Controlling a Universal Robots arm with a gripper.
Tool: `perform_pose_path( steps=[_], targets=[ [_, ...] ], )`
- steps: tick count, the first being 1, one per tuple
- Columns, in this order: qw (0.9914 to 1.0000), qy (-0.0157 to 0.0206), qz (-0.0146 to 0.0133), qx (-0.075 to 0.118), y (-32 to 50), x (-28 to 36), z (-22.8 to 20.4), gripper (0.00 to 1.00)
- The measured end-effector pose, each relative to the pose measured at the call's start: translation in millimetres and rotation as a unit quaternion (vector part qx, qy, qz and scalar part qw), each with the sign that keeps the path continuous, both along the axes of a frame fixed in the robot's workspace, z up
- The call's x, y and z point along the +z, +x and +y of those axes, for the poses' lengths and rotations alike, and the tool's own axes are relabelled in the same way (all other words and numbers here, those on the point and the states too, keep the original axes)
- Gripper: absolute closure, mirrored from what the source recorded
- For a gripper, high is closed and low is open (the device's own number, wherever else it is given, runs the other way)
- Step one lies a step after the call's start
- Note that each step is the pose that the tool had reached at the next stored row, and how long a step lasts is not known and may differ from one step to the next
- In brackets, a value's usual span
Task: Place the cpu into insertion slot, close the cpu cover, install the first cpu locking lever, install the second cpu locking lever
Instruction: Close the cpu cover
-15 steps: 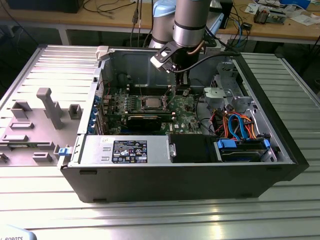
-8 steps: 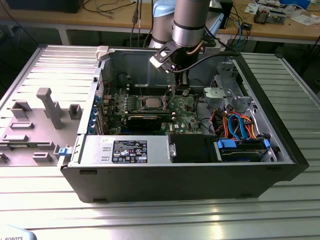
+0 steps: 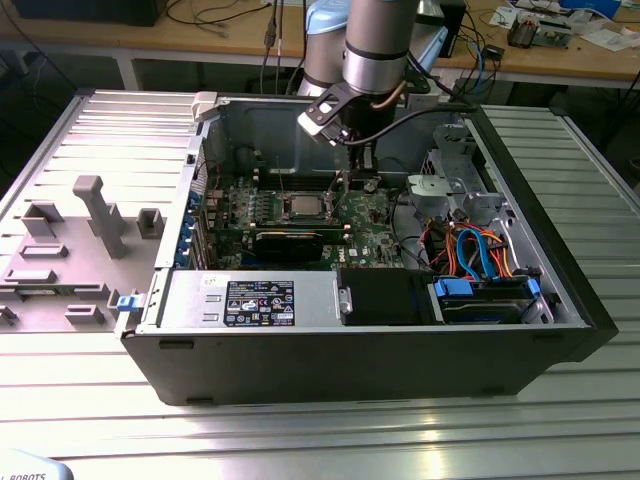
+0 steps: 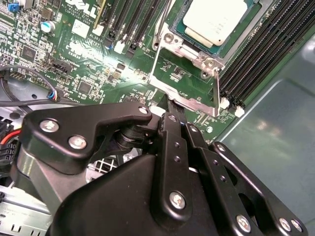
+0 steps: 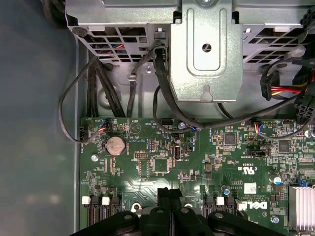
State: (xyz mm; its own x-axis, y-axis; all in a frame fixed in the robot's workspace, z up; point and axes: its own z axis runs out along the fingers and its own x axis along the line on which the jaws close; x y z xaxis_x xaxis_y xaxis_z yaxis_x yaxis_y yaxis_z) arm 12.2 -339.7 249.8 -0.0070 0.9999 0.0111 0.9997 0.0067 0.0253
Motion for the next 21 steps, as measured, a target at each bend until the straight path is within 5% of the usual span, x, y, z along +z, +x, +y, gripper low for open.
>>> perform_pose_path(
  steps=[21],
  targets=[
    [1.0, 0.0, 0.0, 0.0, -4.6, 0.0, 0.0, 0.89]
  ],
)
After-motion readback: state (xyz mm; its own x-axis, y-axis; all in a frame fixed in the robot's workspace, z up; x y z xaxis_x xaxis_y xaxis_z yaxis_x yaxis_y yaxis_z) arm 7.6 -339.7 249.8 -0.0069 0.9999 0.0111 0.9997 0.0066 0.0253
